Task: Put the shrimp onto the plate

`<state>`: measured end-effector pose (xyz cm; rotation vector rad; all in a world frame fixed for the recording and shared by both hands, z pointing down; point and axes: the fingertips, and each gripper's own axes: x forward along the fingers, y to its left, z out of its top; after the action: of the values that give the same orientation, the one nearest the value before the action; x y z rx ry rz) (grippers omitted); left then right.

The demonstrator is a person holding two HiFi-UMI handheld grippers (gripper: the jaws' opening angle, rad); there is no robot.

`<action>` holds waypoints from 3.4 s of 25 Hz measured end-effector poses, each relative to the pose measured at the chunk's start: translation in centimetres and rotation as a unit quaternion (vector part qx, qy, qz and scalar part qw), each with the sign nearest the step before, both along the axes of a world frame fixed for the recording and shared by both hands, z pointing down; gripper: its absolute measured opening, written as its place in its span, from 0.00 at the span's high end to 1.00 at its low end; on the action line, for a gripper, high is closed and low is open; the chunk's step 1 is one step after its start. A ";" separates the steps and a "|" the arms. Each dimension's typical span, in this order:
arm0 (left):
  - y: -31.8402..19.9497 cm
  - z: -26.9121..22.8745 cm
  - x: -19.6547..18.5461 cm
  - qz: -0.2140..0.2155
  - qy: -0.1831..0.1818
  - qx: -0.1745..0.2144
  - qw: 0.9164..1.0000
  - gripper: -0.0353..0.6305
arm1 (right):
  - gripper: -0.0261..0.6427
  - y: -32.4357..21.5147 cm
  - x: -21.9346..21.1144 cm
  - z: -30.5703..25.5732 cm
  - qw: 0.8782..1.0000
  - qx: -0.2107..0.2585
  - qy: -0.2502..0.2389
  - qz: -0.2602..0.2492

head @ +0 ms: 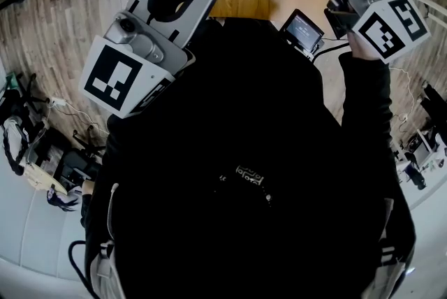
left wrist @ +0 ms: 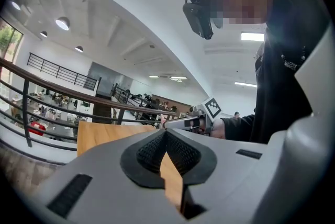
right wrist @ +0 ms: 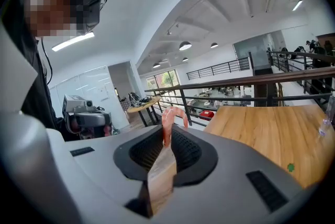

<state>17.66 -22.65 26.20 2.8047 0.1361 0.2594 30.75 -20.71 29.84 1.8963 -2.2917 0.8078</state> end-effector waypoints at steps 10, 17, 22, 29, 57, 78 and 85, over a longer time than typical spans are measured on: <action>-0.4 -1.3 -2.8 -0.063 -0.007 -0.004 0.998 0.94 | 0.87 -0.3 0.3 3.9 0.998 -0.052 0.017 -0.030; 0.2 -0.9 -4.3 -0.097 -0.009 -0.016 0.995 0.94 | 0.87 0.6 0.0 7.5 0.995 -0.087 0.021 -0.049; 0.7 -0.3 -4.4 -0.108 -0.021 -0.019 0.994 0.94 | 0.87 1.3 0.9 8.9 0.992 -0.104 0.035 -0.063; 1.0 0.4 -4.9 -0.126 -0.019 -0.032 0.991 0.94 | 0.87 1.5 1.8 11.8 0.988 -0.126 0.047 -0.071; 2.3 2.5 -9.7 -0.248 -0.054 -0.064 0.965 0.94 | 0.87 9.1 4.1 33.9 0.913 -0.357 0.120 -0.155; 5.9 3.9 -13.5 -0.260 -0.093 -0.072 0.959 0.94 | 0.86 9.5 3.8 36.9 0.895 -0.378 0.180 -0.151; 5.8 3.6 -14.6 -0.247 -0.091 -0.068 0.962 0.94 | 0.86 8.8 3.6 37.4 0.889 -0.392 0.206 -0.118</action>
<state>3.07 -16.89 29.76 2.5564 -0.5580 0.3641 34.32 -11.89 67.27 1.2386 -1.5419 0.9742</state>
